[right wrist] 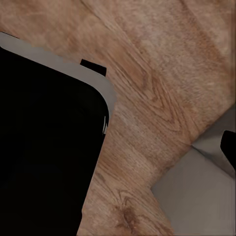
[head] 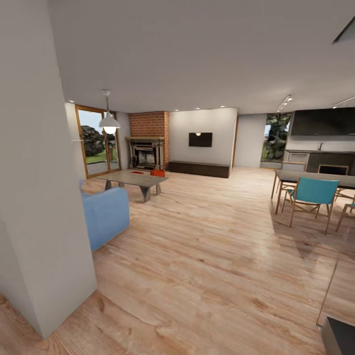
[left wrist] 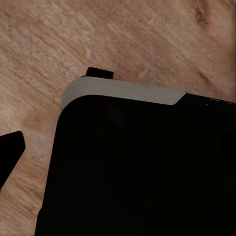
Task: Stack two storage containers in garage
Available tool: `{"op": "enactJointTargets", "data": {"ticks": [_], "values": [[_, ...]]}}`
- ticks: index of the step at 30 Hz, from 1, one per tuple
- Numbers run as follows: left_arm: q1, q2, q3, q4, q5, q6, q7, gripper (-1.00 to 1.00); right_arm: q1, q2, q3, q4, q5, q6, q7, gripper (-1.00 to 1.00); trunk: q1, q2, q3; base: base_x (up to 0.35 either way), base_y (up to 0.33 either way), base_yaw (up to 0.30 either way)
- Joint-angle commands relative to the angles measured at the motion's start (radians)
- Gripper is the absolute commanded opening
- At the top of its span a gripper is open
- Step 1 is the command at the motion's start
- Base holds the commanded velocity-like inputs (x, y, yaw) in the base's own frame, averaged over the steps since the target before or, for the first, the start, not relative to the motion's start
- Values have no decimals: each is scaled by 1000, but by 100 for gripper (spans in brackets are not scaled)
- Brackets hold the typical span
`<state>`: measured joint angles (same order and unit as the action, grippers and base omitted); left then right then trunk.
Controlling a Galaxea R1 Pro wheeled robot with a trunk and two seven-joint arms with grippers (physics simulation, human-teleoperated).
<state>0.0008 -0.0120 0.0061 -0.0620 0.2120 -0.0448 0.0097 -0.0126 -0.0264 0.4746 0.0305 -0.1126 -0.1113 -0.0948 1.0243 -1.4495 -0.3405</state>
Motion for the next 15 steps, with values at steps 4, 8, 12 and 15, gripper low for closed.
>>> {"op": "enactJointTargets", "data": {"ticks": [4, 8, 12, 15], "values": [[0, 0, 0, -1, 6, -2, 1, 100, -1, 0, 9, 3, -10, -9, 0, 100, 1, -1, -1, 325, 0, -1], [0, 0, 0, -1, 6, -2, 1, 100, -1, 0, 9, 3, -10, -11, 0, 100, 1, -1, -1, 325, 0, 0], [1, 0, 0, -1, 6, -1, 1, 100, -1, 0, 10, 3, -10, -11, 0, 100, 1, -1, -1, 325, 0, 0], [0, 0, 0, -1, 6, -2, 1, 100, -1, 0, 10, 3, -10, -11, 0, 100, 1, -1, -1, 325, 0, 0]]}}
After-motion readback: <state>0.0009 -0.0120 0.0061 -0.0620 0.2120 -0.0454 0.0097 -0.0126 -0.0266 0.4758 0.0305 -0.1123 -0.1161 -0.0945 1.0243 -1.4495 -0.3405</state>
